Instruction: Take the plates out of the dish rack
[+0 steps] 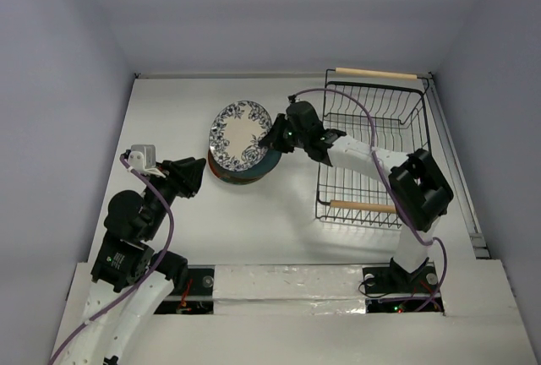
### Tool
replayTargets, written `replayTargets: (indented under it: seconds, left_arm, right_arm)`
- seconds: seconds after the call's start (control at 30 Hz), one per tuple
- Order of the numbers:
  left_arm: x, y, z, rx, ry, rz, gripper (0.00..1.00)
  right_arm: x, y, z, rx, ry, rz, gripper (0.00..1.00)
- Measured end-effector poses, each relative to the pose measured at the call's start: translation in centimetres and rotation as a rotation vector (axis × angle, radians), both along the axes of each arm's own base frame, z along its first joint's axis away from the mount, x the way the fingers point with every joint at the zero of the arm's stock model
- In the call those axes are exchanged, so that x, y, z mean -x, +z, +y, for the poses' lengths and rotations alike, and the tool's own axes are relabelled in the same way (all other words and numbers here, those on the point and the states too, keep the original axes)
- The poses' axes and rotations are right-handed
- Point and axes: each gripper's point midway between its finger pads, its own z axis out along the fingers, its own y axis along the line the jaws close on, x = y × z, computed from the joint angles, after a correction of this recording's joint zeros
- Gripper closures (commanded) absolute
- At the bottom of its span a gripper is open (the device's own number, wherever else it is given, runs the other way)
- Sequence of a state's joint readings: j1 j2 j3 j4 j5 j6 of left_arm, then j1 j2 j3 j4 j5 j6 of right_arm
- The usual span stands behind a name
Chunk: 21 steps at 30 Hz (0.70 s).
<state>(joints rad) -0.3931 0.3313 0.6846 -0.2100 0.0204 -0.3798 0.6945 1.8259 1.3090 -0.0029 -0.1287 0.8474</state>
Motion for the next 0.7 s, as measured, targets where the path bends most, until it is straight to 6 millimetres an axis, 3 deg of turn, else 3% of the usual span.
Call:
replayTargets:
  seconds: [0.27, 0.37, 0.4, 0.5, 0.7]
  left_arm:
    - [0.0, 0.0, 0.0, 0.000, 0.000, 0.000, 0.67]
    - [0.0, 0.0, 0.0, 0.000, 0.000, 0.000, 0.67]
    - [0.0, 0.0, 0.0, 0.000, 0.000, 0.001, 0.67]
    - [0.0, 0.0, 0.0, 0.000, 0.000, 0.001, 0.67]
    - [0.0, 0.0, 0.0, 0.000, 0.000, 0.001, 0.67]
  right_arm:
    - [0.6, -1.8, -0.3, -0.020, -0.024, 0.045, 0.84]
    - [0.6, -2.0, -0.3, -0.034, -0.030, 0.046, 0.68]
    - [0.6, -1.9, -0.3, -0.038, -0.030, 0.046, 0.57]
    - [0.7, -2.0, -0.3, -0.034, -0.028, 0.042, 0.40]
    - [1.0, -3.4, -1.2, 0.050, -0.021, 0.035, 0.21]
